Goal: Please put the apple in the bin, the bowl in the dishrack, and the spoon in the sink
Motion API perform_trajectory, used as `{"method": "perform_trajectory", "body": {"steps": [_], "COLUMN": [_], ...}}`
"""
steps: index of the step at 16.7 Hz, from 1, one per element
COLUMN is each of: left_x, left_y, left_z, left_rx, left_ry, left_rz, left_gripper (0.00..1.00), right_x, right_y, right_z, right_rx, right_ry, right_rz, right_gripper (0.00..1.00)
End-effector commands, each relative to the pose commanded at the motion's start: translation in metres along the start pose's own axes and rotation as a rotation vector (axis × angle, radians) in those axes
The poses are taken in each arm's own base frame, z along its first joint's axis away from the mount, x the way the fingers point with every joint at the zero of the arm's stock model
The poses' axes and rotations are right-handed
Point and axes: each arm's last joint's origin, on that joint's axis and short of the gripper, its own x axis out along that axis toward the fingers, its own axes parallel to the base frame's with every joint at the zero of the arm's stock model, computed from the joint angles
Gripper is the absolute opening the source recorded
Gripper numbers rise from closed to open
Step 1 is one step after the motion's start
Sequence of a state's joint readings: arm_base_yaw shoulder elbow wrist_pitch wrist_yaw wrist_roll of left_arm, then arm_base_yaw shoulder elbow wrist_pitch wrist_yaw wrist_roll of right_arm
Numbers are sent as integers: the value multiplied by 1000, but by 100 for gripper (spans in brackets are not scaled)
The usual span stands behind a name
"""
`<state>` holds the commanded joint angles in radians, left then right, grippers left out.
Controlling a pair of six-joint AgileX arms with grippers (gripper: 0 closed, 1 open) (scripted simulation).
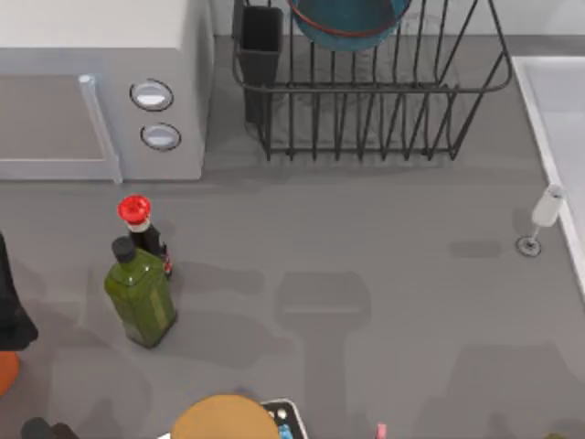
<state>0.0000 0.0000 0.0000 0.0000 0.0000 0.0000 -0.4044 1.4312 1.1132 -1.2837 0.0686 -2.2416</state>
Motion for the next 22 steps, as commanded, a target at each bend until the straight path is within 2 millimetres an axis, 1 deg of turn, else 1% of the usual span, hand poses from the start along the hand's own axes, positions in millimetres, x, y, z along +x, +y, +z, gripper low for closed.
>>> {"method": "perform_trajectory", "body": {"steps": [2, 4, 6, 7, 9, 11, 12, 14, 16, 18, 19, 21, 22], "left_x": [0, 0, 0, 0, 0, 0, 0, 0, 0, 0, 0, 0, 0], "left_y": [0, 0, 0, 0, 0, 0, 0, 0, 0, 0, 0, 0, 0], "left_z": [0, 0, 0, 0, 0, 0, 0, 0, 0, 0, 0, 0, 0], "left_rx": [0, 0, 0, 0, 0, 0, 0, 0, 0, 0, 0, 0, 0], "left_ry": [0, 0, 0, 0, 0, 0, 0, 0, 0, 0, 0, 0, 0], "left_rz": [0, 0, 0, 0, 0, 0, 0, 0, 0, 0, 0, 0, 0], "left_gripper": [100, 100, 100, 100, 100, 100, 100, 100, 100, 100, 100, 100, 100], "right_x": [-20, -41, -59, -64, -68, -60, -52, -30, -8, 11, 17, 25, 26], "right_y": [-16, -38, -66, -82, -117, -155, -174, -209, -239, -261, -269, -278, -280], "right_z": [-15, -33, -52, -60, -75, -83, -84, -82, -73, -62, -57, -49, -48], "right_rx": [19, 35, 46, 48, 47, 37, 30, 11, -9, -28, -35, -44, -46], "right_ry": [1, 7, 15, 18, 21, 20, 18, 13, 9, 6, 6, 7, 8], "right_rz": [23, 36, 41, 41, 39, 31, 27, 13, -9, -33, -45, -64, -67], "right_gripper": [0, 0, 0, 0, 0, 0, 0, 0, 0, 0, 0, 0, 0]}}
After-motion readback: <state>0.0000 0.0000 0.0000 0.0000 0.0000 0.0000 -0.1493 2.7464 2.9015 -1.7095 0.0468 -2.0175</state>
